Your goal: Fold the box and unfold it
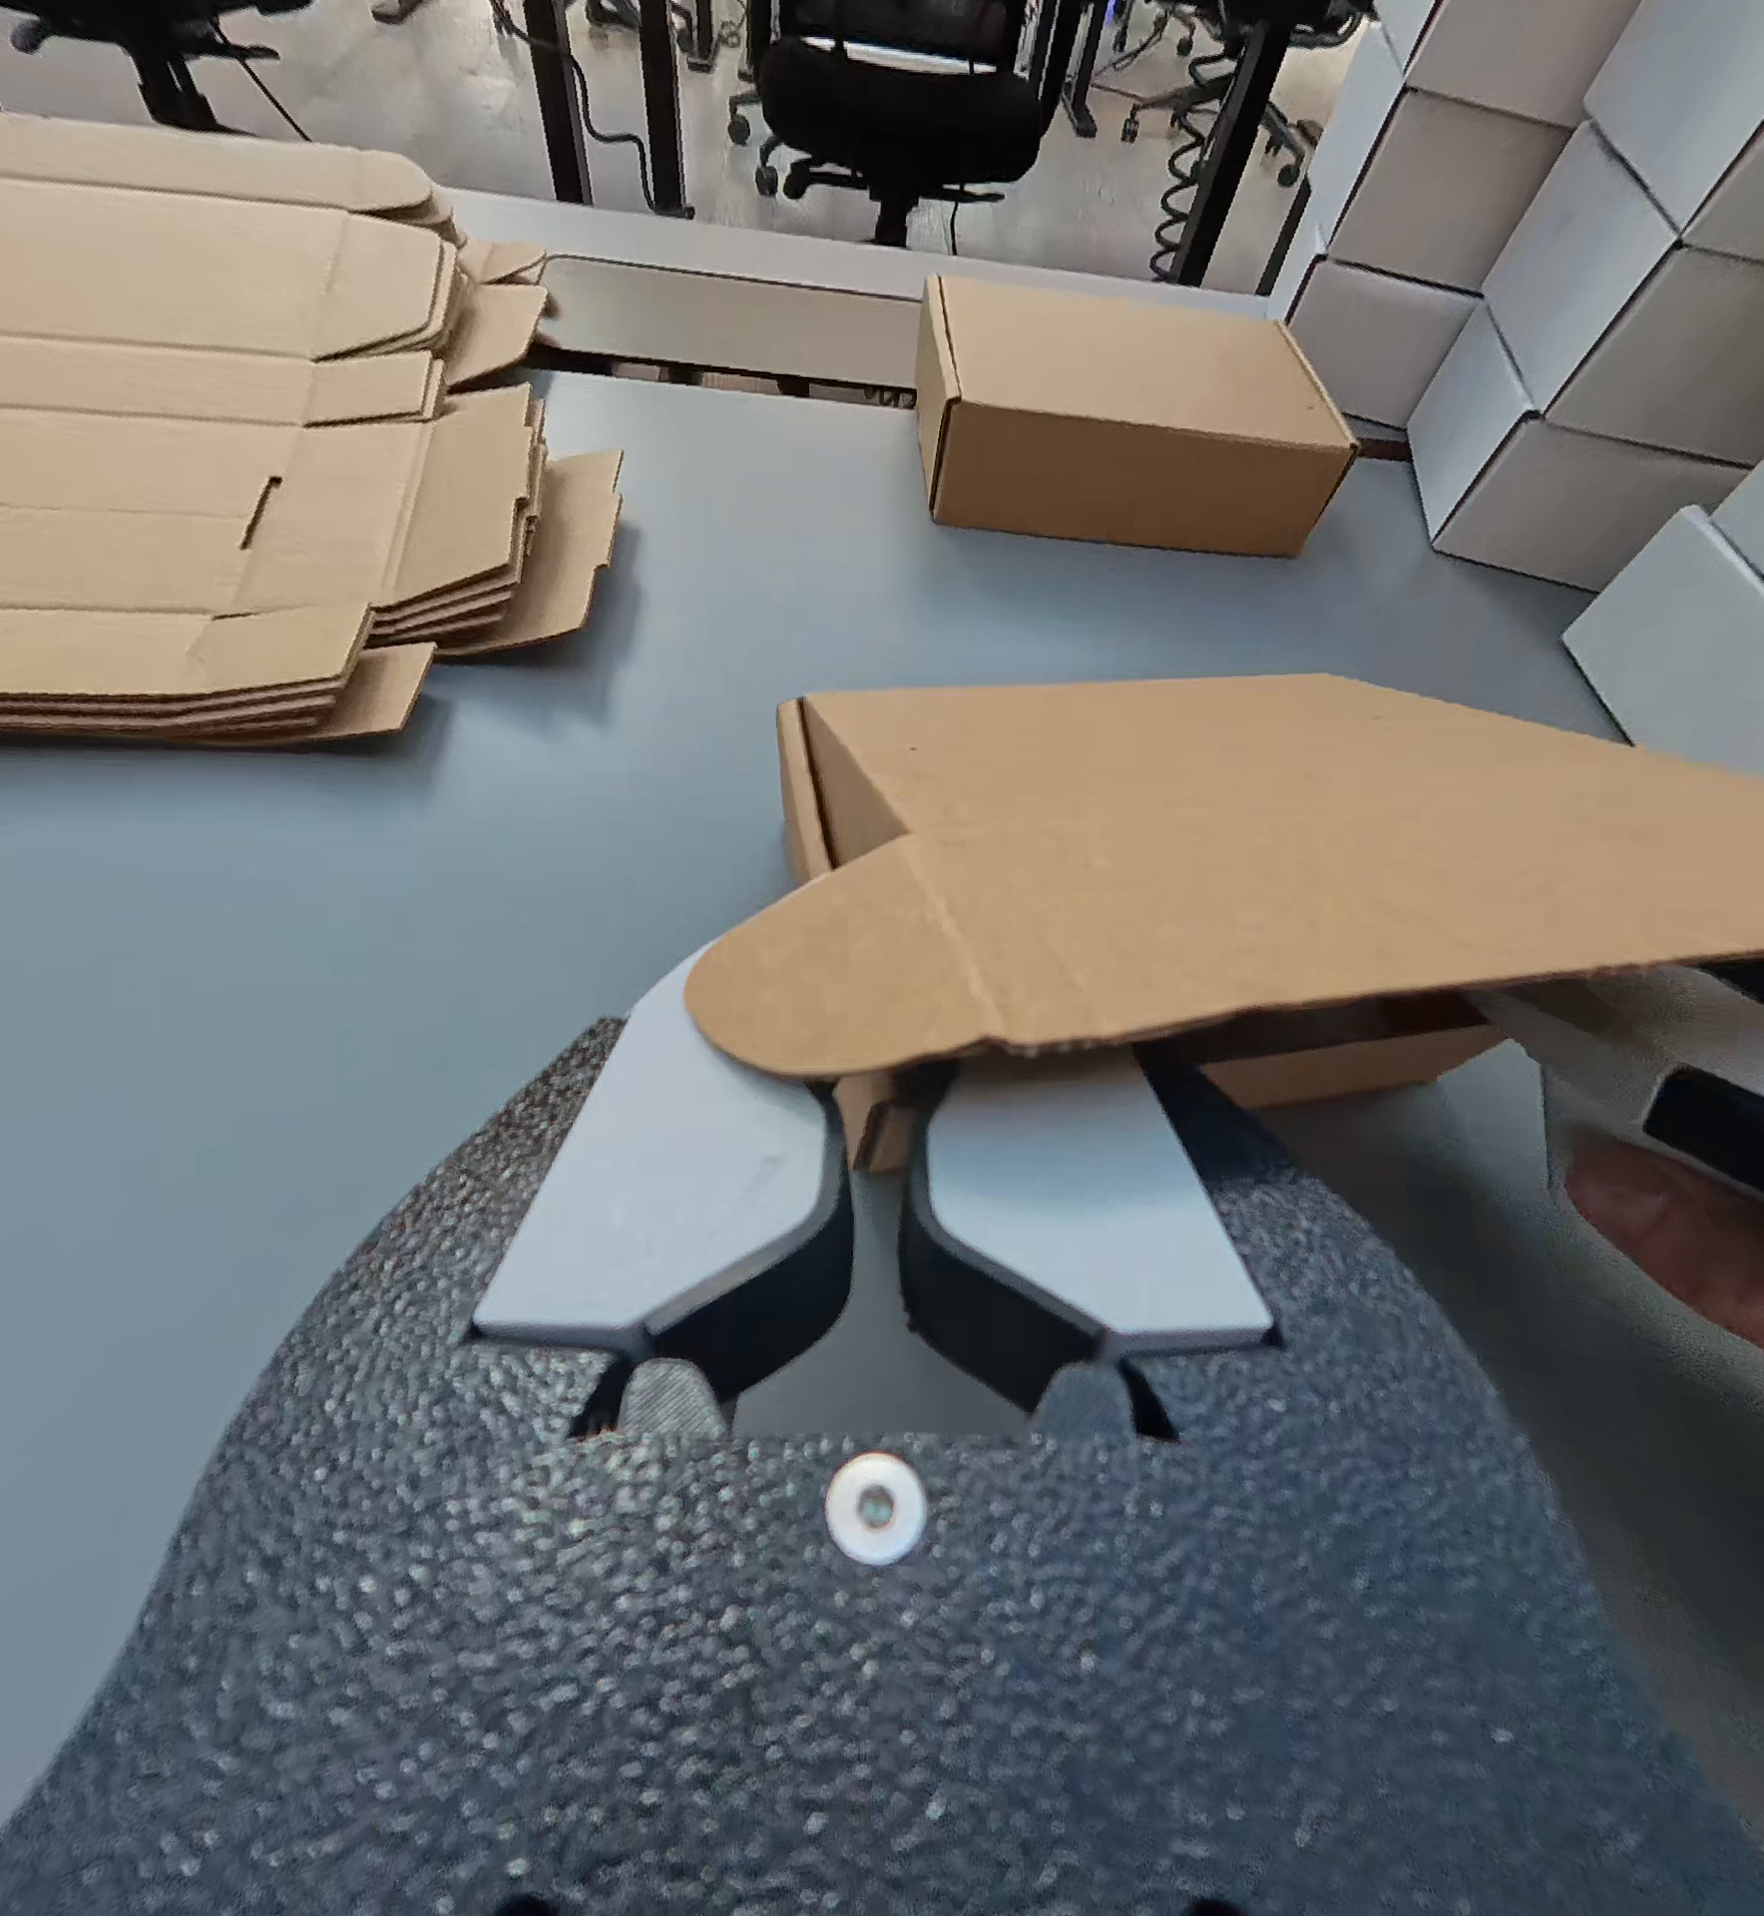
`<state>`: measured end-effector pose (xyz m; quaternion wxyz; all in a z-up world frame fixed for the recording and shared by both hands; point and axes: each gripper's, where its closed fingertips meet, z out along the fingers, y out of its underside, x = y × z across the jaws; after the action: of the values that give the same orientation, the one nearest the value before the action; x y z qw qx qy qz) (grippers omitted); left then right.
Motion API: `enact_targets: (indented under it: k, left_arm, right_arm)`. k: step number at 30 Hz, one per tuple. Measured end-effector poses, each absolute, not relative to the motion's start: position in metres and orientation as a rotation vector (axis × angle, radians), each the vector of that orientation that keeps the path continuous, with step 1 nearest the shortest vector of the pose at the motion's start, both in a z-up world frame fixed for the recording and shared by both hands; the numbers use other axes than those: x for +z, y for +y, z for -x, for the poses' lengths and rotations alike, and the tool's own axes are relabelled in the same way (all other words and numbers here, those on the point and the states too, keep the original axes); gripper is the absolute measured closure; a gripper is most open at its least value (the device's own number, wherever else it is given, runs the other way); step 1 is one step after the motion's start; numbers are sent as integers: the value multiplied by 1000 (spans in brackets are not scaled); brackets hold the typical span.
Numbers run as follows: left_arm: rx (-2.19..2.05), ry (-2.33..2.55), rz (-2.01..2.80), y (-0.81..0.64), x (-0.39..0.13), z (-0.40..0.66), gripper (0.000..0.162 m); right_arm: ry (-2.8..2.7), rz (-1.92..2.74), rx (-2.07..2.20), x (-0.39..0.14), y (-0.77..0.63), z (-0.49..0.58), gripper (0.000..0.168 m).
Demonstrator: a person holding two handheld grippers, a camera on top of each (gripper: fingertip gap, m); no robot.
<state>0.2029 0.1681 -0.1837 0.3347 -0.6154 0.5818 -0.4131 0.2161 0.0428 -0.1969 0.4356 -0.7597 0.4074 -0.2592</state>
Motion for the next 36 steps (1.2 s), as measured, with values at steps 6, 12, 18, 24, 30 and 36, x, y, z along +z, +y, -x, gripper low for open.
enact_targets:
  k: [6, 12, 18, 24, 30, 36]
  left_arm:
    - [-1095, 1581, 1651, 167, -194, -199, 158]
    - [-1271, 1719, 1573, 162, -190, -194, 139]
    - [-1254, 2002, 1469, 190, -190, -164, 111]
    - [-1577, 1956, 1494, 226, -131, -166, 149]
    - [-1991, 2266, 1518, 182, -102, -194, 162]
    - [-1996, 2485, 1844, 167, -145, -219, 162]
  right_arm:
    - [940, 2004, -741, -200, 43, -215, 167]
    - [919, 2000, -752, -200, 43, -215, 167]
    - [896, 2003, -754, -200, 43, -215, 167]
    - [886, 1988, -752, -199, 43, -216, 167]
    - [876, 1991, -751, -199, 43, -216, 167]
    - [859, 1995, -744, -199, 43, -216, 167]
